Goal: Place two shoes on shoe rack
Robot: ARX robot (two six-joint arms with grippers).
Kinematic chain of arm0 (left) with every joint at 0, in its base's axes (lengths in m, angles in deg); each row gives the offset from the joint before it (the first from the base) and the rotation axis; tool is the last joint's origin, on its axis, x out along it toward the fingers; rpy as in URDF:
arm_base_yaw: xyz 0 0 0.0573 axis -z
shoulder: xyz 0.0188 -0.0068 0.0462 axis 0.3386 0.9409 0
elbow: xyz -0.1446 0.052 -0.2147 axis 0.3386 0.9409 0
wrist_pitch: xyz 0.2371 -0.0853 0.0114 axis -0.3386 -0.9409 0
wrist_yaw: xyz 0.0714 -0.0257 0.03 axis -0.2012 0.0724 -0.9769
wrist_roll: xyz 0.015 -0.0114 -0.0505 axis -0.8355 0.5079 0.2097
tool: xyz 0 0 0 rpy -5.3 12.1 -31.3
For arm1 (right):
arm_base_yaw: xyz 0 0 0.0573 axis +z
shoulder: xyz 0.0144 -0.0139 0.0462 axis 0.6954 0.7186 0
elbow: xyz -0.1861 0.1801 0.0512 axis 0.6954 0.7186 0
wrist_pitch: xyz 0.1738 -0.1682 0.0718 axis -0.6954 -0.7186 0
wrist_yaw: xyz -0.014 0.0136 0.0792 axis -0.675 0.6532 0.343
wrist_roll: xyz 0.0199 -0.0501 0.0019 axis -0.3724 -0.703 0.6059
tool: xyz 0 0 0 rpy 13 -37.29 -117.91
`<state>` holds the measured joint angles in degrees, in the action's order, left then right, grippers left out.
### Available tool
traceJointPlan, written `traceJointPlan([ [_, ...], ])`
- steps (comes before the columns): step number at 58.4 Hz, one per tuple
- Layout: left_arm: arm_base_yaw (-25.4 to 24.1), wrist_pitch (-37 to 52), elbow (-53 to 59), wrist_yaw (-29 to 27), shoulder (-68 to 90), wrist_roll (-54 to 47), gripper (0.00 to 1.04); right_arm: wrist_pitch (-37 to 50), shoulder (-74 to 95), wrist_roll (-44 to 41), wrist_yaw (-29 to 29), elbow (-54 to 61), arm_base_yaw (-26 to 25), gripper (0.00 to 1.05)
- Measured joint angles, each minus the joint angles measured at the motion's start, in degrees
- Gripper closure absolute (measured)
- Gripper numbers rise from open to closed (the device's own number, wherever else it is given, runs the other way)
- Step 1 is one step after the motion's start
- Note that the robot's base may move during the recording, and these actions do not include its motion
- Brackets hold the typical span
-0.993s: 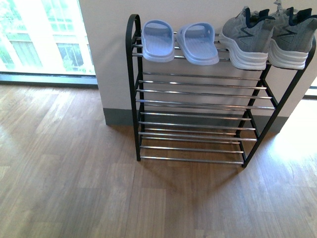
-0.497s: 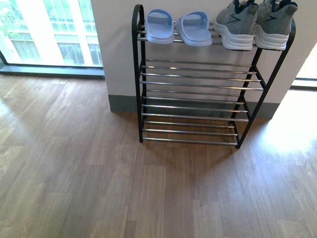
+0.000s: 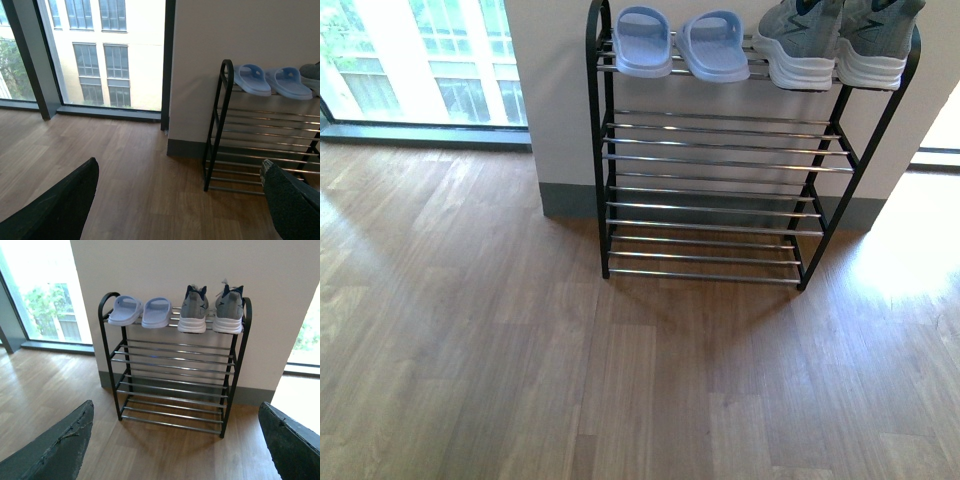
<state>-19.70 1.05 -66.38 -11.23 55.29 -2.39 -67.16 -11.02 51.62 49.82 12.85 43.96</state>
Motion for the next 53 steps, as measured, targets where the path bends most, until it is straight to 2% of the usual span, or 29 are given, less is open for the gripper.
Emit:
traceJointPlan([
  [53, 0.0, 0.0, 0.0, 0.0, 0.0, 0.0, 0.09, 0.0, 0.0, 0.0, 0.0, 0.0, 0.0, 0.09],
])
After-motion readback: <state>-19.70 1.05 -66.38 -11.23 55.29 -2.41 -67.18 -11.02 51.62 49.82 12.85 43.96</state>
